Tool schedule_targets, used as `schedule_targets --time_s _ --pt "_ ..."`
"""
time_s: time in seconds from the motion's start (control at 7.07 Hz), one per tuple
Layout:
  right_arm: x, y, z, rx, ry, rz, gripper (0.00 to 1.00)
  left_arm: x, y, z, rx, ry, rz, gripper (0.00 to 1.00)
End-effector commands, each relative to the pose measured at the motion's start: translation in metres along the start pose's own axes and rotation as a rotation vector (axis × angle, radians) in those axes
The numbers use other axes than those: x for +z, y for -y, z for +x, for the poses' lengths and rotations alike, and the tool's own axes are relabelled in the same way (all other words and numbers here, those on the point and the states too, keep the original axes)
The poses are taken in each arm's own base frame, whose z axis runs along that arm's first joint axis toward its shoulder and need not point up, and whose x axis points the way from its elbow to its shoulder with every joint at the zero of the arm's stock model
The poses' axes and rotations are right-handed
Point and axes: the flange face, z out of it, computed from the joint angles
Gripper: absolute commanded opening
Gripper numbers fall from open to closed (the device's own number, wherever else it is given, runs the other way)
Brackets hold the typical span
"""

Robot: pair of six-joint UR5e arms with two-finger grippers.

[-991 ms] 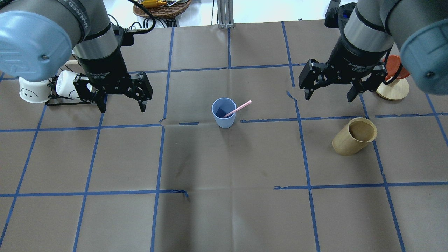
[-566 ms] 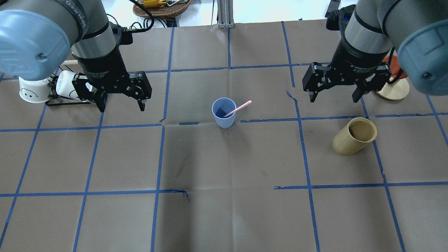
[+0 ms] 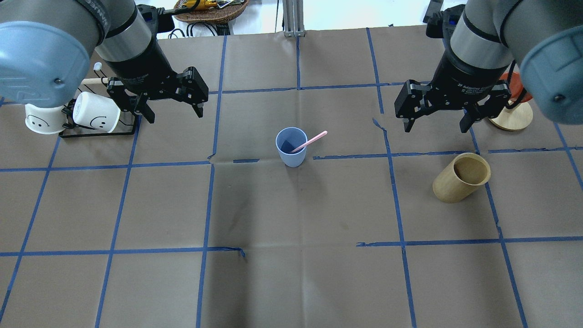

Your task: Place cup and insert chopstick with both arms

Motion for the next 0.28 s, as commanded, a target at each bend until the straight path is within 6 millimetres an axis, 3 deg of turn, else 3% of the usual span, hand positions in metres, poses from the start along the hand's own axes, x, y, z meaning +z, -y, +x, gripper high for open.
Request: schedule_targets --time_s 0.0,0.14 --pt "-0.0016 -0.0026 0.0010 0.000 -0.002 -0.002 1.00 -0.0012 0.0002 -0.0003 0.004 -0.004 0.019 0.98" --pt "-0.0042 -0.0050 0.0002 0.008 0.001 0.003 1.00 -0.0012 -0.0010 -0.0009 0.007 0.000 0.019 1.00"
